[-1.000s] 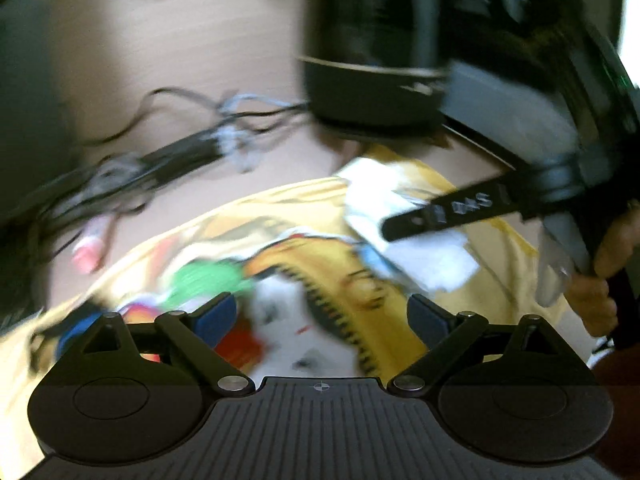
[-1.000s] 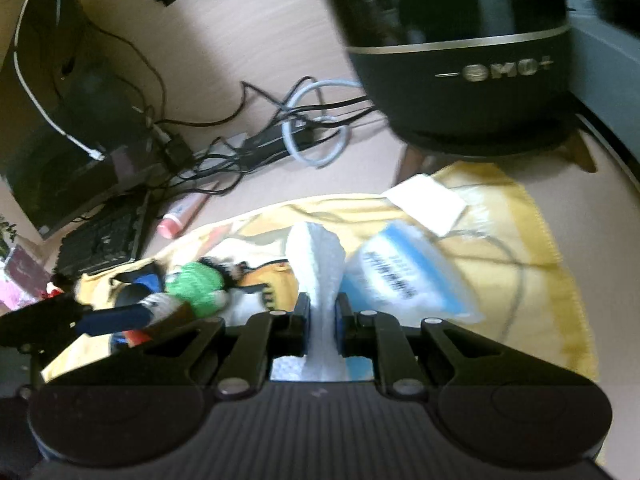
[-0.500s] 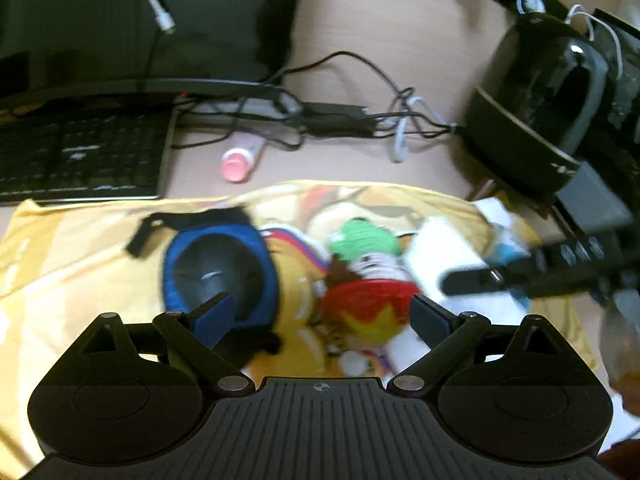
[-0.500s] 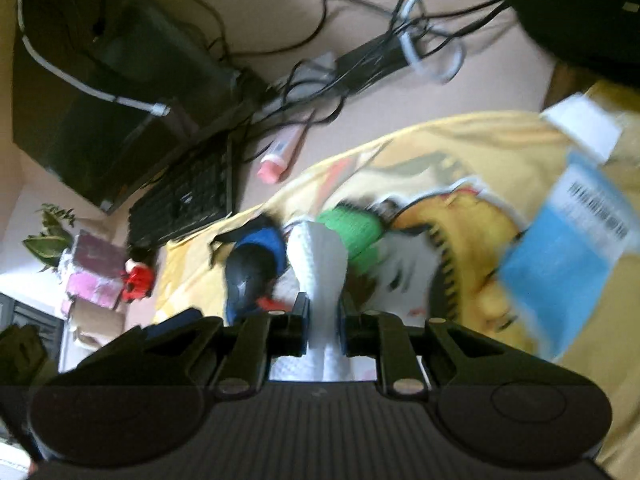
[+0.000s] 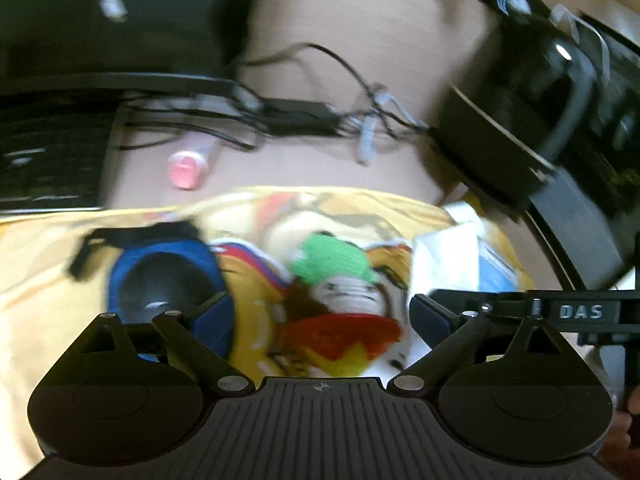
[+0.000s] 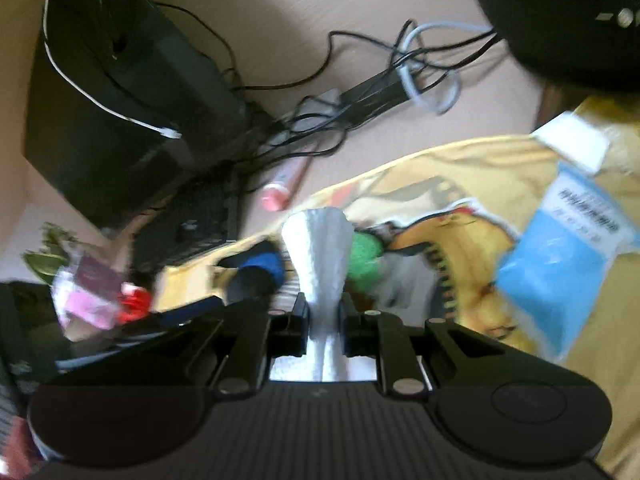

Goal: Clean container
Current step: 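Withdraw both grippers from the packet, right gripper still holding the towel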

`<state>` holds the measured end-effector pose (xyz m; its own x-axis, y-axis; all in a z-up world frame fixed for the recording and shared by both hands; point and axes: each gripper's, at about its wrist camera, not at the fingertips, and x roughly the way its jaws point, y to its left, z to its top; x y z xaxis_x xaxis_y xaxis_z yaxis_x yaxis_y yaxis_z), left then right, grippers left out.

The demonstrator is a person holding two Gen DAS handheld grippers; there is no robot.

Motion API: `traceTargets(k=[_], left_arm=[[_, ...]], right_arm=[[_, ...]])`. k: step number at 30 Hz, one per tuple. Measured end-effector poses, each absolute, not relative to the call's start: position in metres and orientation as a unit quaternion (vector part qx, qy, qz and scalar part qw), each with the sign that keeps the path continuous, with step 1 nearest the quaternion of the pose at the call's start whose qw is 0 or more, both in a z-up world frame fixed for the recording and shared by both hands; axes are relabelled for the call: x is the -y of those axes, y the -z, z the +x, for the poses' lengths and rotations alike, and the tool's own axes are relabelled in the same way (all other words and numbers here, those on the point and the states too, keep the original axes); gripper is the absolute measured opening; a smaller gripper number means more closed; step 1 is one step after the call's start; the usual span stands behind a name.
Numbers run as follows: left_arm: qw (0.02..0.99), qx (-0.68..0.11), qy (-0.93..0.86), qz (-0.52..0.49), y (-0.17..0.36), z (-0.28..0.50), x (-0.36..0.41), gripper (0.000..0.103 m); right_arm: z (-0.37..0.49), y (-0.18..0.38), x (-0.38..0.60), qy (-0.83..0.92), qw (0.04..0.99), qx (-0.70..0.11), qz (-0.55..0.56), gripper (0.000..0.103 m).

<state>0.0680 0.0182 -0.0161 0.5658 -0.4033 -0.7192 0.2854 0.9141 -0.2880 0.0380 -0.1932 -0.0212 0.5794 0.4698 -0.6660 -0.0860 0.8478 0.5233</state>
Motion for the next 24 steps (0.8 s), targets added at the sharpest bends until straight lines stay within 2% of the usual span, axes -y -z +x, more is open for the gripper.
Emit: traceTargets(k=[8,13,14,21,24], left_arm=[[0.872,-0.427,0.236,0.036,0.047,0.089,0.030,0.099],[0.866,-0.418,0.269,0.053,0.052,0.083,0.033,0.098],[0.865,-0.417,0.275,0.057,0.053,0.082,0.034,0.077],[0.844,-0.393,0.349,0.110,0.056,0.063,0.044,0.076],[0.839,-0.377,0.355,0.168,0.060,0.055,0.051,0.081]], right_arm=[[0.019,0.030,0.223,-0.108,0.870,-0.423,0.229,0.018],[0.034,0.032,0.241,-0.079,0.866,-0.420,0.259,0.018],[0.035,0.032,0.238,-0.079,0.869,-0.420,0.247,0.018],[0.029,0.018,0.231,-0.062,0.891,-0.397,0.213,0.016],[0.033,0.013,0.218,-0.107,0.889,-0.395,0.206,0.016]])
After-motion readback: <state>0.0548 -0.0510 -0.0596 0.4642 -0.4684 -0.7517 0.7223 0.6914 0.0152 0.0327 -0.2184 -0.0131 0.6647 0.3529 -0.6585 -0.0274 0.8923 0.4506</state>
